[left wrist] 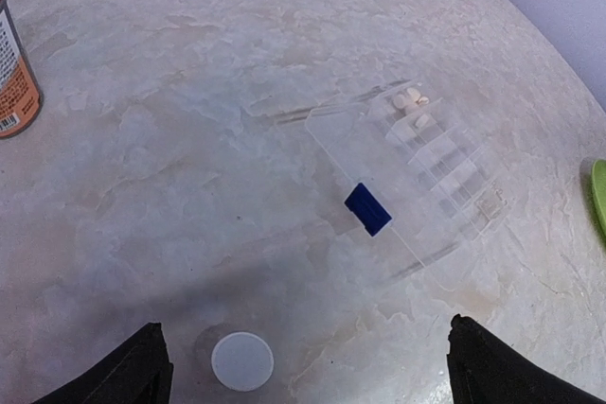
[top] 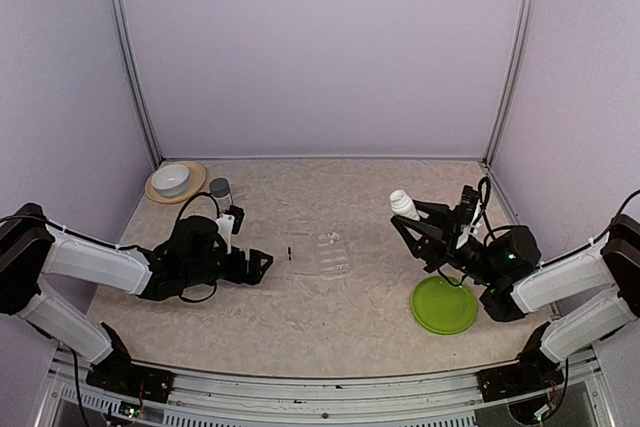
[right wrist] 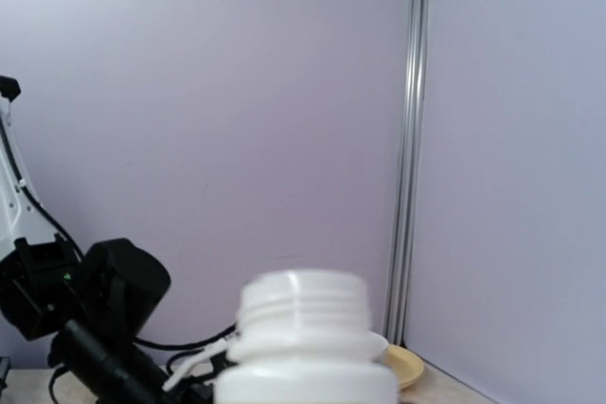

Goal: Sort the pills into containers
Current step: Pick up the lid of the pill bottle from the center of the board, then close the lid of the pill bottle, then screw the lid of the pill bottle onto the pill bottle.

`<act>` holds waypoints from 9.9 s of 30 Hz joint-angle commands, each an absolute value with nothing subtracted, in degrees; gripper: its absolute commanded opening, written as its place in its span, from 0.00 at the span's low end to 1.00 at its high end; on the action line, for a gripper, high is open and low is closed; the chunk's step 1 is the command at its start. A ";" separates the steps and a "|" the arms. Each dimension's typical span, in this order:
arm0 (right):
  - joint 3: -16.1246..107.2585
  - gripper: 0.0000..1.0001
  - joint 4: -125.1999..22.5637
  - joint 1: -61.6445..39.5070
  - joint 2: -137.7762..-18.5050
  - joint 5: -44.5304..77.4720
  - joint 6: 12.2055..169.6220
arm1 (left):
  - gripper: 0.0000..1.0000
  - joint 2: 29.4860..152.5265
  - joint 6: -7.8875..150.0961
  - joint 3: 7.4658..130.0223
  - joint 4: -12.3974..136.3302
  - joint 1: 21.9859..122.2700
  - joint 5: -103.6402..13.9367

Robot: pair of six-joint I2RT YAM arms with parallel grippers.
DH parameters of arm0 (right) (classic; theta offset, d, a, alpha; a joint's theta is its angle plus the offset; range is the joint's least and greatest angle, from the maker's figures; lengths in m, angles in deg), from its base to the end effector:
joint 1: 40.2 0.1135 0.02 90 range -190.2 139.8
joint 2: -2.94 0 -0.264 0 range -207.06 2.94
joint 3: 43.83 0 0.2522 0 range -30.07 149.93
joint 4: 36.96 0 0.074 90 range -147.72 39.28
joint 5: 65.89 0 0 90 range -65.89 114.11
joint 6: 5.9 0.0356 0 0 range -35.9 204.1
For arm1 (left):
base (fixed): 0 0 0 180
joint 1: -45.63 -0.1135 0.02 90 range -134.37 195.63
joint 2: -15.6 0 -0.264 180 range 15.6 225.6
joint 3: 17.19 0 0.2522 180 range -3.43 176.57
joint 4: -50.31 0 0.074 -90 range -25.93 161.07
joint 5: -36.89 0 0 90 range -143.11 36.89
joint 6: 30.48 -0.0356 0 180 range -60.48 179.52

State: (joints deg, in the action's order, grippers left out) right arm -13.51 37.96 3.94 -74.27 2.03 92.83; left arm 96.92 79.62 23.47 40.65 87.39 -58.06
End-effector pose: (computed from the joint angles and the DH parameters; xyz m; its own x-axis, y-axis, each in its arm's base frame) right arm 0.1546 0.1686 0.2371 0.1992 0.3893 -0.8993 -0.9244 0.3792 -0.0406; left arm 0.1999 -0.1744 0.1538 -0.5699 0.0498 -0.8202 0.4393 0.8620 -0.2528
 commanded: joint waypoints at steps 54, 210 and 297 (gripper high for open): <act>-11.93 0.00 42.26 4.49 -80.10 -5.64 95.69 | 0.25 106.80 78.89 35.11 57.82 86.48 -58.48; 3.56 0.00 16.14 16.68 -82.16 -4.44 101.71 | 0.26 92.89 81.85 49.74 50.90 105.95 -31.10; 5.48 0.00 1.85 21.31 -79.59 10.79 102.53 | 0.99 87.79 92.02 46.80 42.20 107.84 -37.38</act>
